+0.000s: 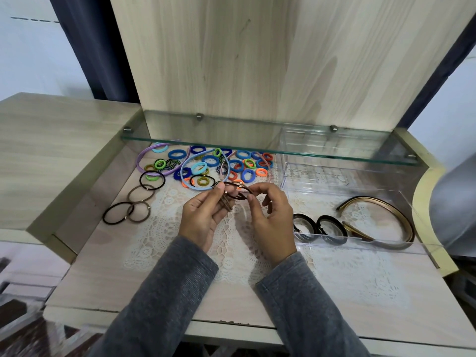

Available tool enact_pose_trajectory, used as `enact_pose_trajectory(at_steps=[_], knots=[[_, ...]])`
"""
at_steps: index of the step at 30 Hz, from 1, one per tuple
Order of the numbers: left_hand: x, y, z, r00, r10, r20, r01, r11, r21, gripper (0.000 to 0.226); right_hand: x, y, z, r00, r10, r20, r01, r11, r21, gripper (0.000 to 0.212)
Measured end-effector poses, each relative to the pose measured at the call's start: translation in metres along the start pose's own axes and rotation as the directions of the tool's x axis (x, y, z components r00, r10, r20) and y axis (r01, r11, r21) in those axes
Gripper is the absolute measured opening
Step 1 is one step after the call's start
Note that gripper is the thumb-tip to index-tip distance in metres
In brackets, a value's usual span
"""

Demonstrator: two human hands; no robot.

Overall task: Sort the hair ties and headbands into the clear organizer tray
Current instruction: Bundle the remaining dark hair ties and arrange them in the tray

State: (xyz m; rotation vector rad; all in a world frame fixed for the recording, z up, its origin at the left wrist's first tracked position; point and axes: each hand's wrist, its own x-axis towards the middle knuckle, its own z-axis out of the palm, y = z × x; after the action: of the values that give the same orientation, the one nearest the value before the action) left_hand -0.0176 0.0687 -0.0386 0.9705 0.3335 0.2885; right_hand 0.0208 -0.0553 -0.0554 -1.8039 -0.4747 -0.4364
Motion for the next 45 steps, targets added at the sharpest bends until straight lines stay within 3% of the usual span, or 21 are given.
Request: enact_pose_trajectory(at_steps=[6, 14, 19, 30, 45], knots=[[-0.0024, 0.0015, 0.0023, 0.999, 0.035, -0.015, -0.035, 0.999, 0.012, 0.02, 0.0014, 0.0005, 0.0003, 0.998, 0.011, -0.059, -0.009, 0.999, 0.031, 0.013], [-0.002, 0.0019, 0.0026, 1.0, -0.009, 0.016, 0.01, 0.999, -0.046, 0.016, -0.0015, -0.0054, 0.0006, 0.996, 0.035, 0.084, -0.046, 0.99, 0.134, 0.012], [-0.0013, 0.0027, 0.0001, 0.998, -0.04, 0.048, 0.044, 0.995, -0.084, 0.043, -0.0021, -0.0052, 0.0011, 0.991, 0.031, 0.131, -0.049, 0.989, 0.137, 0.015], [-0.0011, 0.0049, -0.0009, 0.993, -0.038, 0.108, 0.046, 0.996, -0.079, 0.039, -0.0028, -0.0071, 0.0007, 0.983, -0.021, 0.185, 0.004, 0.996, 0.09, 0.017], [-0.0011, 0.0059, -0.0028, 0.992, -0.059, 0.115, 0.072, 0.991, -0.114, 0.044, 0.0008, -0.0038, -0.0009, 1.0, -0.025, 0.008, 0.025, 0.996, 0.085, 0.004]])
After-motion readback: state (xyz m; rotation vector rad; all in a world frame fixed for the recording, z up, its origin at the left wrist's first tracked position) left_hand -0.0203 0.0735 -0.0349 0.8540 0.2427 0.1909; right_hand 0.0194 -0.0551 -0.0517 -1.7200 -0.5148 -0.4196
